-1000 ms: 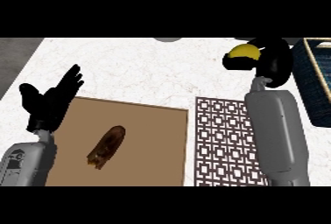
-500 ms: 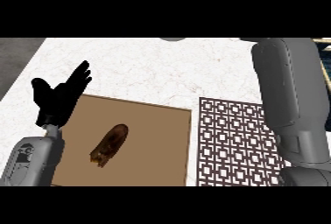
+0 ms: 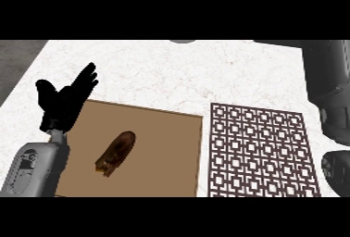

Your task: Pick the lemon from the placemat and place it in the basket

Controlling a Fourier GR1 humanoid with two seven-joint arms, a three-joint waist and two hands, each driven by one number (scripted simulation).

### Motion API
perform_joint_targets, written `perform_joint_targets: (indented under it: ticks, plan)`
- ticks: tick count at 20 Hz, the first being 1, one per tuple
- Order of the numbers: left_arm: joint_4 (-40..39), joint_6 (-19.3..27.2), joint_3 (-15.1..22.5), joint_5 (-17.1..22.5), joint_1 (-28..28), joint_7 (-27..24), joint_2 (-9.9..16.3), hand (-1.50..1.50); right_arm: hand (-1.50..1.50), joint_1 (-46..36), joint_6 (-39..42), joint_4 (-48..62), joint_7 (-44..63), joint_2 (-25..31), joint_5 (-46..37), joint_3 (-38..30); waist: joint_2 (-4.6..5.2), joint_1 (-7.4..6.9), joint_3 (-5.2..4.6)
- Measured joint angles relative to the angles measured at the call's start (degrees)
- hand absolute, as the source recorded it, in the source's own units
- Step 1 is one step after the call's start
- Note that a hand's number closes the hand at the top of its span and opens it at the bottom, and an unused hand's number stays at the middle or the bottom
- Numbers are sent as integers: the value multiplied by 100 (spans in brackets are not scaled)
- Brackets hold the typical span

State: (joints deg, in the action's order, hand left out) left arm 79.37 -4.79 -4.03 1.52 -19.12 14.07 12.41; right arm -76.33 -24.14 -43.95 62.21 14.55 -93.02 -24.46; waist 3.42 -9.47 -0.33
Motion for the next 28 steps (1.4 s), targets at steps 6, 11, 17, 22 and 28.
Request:
perform_joint_targets:
  ticks: [6, 11, 17, 22, 28]
  plan:
    - [-14, 35, -8, -18, -49, 1, -10, 0, 150, -451, -91, 622, 114, 486, -565, -288, 9, 45, 6]
    - [-46, 70, -58, -20, -43, 3, 5, 0, 150, -623, -12, 1102, 281, 893, -1076, -467, -4, 107, 9]
    - [-104, 96, -150, 6, -11, -65, 28, 0, 150, -684, 3, 1472, 444, 1171, -1517, -696, -45, 217, 17]
    - [-103, 128, -193, 2, 93, -59, 42, 0, 150, -530, -136, 1701, 461, 1188, -1709, -913, -97, 325, 27]
    - [-156, 74, -268, 45, 140, -43, 112, 0, 150, -337, -447, 1854, 356, 1251, -1801, -1179, -130, 429, 34]
